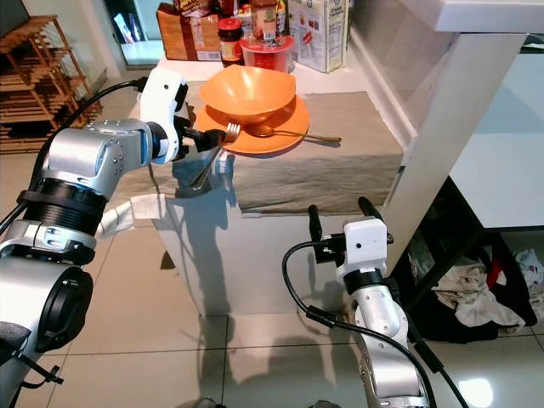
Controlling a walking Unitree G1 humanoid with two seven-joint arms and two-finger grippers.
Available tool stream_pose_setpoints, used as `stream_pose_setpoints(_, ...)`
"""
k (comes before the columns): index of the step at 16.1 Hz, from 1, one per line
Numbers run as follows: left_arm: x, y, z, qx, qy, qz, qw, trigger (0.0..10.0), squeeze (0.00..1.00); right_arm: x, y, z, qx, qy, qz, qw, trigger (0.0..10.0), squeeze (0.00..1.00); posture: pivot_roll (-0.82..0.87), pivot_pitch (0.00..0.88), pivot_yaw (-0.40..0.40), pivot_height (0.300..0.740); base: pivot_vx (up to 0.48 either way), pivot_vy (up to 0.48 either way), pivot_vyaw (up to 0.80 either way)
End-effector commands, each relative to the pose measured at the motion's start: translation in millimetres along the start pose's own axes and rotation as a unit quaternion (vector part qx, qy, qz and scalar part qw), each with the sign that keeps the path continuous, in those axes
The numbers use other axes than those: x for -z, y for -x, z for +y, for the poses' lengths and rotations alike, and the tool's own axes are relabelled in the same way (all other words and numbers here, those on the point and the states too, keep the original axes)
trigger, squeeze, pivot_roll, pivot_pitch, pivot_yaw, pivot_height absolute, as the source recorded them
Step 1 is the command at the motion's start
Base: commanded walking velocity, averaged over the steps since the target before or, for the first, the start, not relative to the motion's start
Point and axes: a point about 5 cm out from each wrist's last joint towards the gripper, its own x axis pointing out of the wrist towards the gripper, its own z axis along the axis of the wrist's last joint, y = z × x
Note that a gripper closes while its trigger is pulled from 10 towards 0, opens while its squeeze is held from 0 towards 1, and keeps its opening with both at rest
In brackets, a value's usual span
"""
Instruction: Setting the table
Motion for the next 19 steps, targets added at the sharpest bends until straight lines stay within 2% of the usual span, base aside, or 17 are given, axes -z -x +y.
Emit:
stream_pose_setpoints(1,-6.5,-0.7,-0.7,0.003,-0.013,0.000,1.000,10.0,0.00,-3.0,0.5,2.3,-0.006,0.004,-0.001,1.000,10.0,0.00,-0.07,0.000,0.096,0.731,0.000,0.000,0.00)
stream_pose_setpoints(11,4.3,-12.8,-9.5,0.020,0.012,0.033,0.999,10.0,0.00,-2.8,6.2,3.6,-0.005,0.006,0.005,1.000,10.0,0.00,-0.09,0.005,0.108,0.731,0.000,0.000,0.00)
stream_pose_setpoints(19,14.9,-18.3,-7.7,0.009,0.011,0.047,0.999,10.0,0.00,-2.8,9.9,4.1,-0.006,0.007,0.011,1.000,10.0,0.00,-0.10,0.022,0.113,0.731,0.000,0.000,0.00)
